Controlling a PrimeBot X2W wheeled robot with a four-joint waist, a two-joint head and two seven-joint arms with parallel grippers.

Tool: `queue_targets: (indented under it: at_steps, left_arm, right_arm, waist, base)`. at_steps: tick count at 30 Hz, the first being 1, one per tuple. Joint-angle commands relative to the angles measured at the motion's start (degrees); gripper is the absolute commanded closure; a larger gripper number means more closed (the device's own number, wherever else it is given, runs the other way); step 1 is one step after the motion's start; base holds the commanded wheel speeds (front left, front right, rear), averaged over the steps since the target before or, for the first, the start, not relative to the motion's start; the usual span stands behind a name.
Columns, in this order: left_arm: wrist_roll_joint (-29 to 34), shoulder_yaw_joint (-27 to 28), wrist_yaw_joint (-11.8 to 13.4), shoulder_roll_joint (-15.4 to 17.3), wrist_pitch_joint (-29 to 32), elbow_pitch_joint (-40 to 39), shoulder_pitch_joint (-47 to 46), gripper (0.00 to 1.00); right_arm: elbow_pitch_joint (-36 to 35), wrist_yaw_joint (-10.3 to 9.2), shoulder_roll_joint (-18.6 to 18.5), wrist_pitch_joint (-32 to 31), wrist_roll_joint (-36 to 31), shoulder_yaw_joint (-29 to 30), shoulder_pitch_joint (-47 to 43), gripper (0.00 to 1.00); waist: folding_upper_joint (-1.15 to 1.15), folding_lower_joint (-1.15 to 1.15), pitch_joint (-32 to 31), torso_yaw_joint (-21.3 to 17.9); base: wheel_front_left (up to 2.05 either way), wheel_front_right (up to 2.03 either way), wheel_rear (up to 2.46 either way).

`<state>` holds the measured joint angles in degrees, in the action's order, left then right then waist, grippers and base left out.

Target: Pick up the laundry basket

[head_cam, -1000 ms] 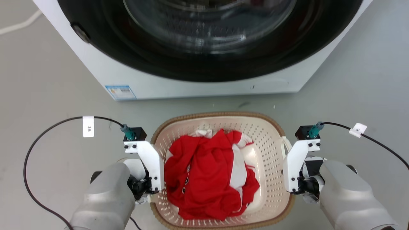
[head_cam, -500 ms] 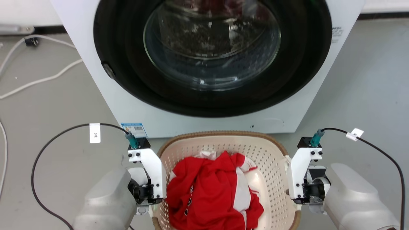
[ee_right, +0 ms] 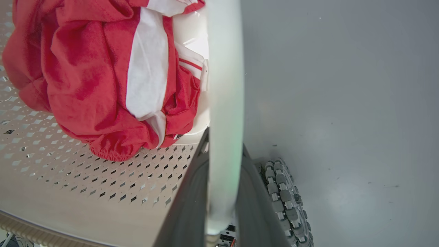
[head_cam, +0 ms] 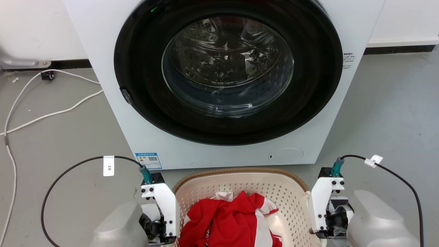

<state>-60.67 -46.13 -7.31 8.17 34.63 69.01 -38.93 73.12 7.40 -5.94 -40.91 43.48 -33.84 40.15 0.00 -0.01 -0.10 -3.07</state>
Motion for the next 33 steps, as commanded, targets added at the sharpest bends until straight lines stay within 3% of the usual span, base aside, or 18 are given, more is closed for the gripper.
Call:
queue_targets:
  at_steps: [1, 33]
  left_arm:
    - [-0.4, -0.14, -0.3, -0.5, -0.02, -0.53, 0.52, 1.0]
    - [-3.37, -3.95, -0.51, -1.43, -1.97, -0.95, 0.04, 1.0]
  right_arm:
    - [0.13, 0.16, 0.45, -0.16, -0.02, -0.11, -0.89, 1.0]
    - [0.55, 0.16, 1.09, -0.9, 0.01, 0.04, 0.36, 1.0]
  waist:
    - [0.0, 0.01, -0.1, 0.03]
    - [0.0, 0.01, -0.53, -0.19]
  base:
    - [0.0, 0.0, 0.0]
    - [0.0, 0.0, 0.0]
